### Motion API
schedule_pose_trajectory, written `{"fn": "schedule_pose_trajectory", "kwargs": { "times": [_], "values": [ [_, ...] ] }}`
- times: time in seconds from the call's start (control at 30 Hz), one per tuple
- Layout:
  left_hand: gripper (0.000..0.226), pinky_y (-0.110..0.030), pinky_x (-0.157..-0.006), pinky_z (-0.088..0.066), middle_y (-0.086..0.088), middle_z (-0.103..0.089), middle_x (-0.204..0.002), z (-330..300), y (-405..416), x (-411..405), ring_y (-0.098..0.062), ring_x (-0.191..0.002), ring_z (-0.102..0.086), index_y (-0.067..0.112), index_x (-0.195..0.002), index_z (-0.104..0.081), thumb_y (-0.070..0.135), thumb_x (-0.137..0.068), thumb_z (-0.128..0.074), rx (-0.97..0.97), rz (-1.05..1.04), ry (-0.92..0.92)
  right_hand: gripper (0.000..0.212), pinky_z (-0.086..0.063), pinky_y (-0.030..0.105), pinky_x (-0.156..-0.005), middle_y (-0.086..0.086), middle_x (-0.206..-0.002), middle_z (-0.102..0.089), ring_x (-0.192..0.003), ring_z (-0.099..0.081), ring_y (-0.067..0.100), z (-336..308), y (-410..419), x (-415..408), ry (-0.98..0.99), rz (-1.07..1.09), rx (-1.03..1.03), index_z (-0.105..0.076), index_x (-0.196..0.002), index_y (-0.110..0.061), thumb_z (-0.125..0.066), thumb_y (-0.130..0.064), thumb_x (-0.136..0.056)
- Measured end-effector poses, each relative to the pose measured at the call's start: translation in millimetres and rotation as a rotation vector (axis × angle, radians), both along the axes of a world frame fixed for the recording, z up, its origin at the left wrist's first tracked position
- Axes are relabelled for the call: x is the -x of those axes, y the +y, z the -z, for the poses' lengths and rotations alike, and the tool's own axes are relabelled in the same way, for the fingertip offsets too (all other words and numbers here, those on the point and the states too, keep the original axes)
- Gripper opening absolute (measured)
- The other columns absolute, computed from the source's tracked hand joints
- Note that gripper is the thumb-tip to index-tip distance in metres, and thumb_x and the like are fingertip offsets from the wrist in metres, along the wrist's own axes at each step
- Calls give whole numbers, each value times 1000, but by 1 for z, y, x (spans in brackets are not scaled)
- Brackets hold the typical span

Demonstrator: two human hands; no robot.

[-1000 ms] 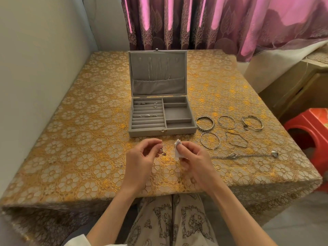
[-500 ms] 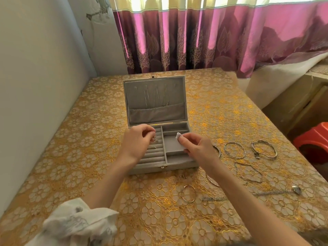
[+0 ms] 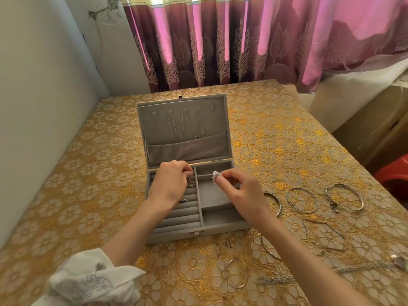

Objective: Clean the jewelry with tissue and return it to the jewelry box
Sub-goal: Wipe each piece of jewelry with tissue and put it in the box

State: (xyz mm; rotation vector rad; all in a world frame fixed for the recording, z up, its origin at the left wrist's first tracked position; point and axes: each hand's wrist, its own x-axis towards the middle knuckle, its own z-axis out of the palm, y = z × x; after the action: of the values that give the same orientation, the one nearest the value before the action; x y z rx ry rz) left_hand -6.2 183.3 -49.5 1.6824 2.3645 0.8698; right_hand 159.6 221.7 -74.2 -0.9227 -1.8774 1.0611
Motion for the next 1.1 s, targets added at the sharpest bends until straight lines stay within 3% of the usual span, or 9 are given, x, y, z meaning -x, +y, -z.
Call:
{"fn": "schedule_pose_trajectory", "kwargs": {
  "times": [0.17,0.3,0.4,0.73,1.03,1.1],
  "values": [
    [16,-27,-78,-46,-10,-67,-91,3,5,2,-21,-85,-62,6,-94,-72,9,-89,-57,26,35,66,16,-37,16,-58,-8,-71,-58,-66,-50,6,2,1,-1,18,2,10,-66,-80,-14,-62,-28,-86],
    [17,-22,-78,-36,-4,-46,-88,3,11,5,-25,-92,-55,3,-97,-71,11,-89,-59,69,41,149,16,-37,16,-58,-6,-72,-58,-66,-50,7,2,1,-1,20,2,12,-67,-80,-13,-62,-27,-86],
    [18,-25,-81,-37,-3,-42,-90,3,15,6,-25,-96,-52,3,-98,-70,13,-89,-59,109,40,159,17,-36,16,-58,-6,-72,-58,-66,-49,6,2,1,-1,16,-3,14,-67,-81,-13,-62,-27,-86],
    [17,-32,-86,-41,-13,-53,-101,8,16,5,-27,-100,-52,1,-97,-68,13,-89,-59,98,-2,131,18,-36,16,-58,-6,-72,-59,-64,-49,4,4,0,-1,-1,17,11,-68,-81,-11,-62,-28,-86],
    [23,-29,-88,-41,-12,-58,-103,2,2,1,-24,-102,-53,6,-110,-66,13,-91,-55,6,65,97,13,-42,29,-65,-3,-75,-63,-72,-55,15,-8,-6,-2,31,0,107,-69,-80,-19,-63,-29,-85],
    [21,-27,-88,-43,-7,-58,-101,-6,-9,-4,-19,-98,-54,9,-109,-66,12,-91,-56,-51,117,52,9,-43,21,-65,-5,-77,-65,-73,-56,8,-16,-12,-6,89,-14,163,-70,-83,-22,-63,-28,-84]
  ]
}}
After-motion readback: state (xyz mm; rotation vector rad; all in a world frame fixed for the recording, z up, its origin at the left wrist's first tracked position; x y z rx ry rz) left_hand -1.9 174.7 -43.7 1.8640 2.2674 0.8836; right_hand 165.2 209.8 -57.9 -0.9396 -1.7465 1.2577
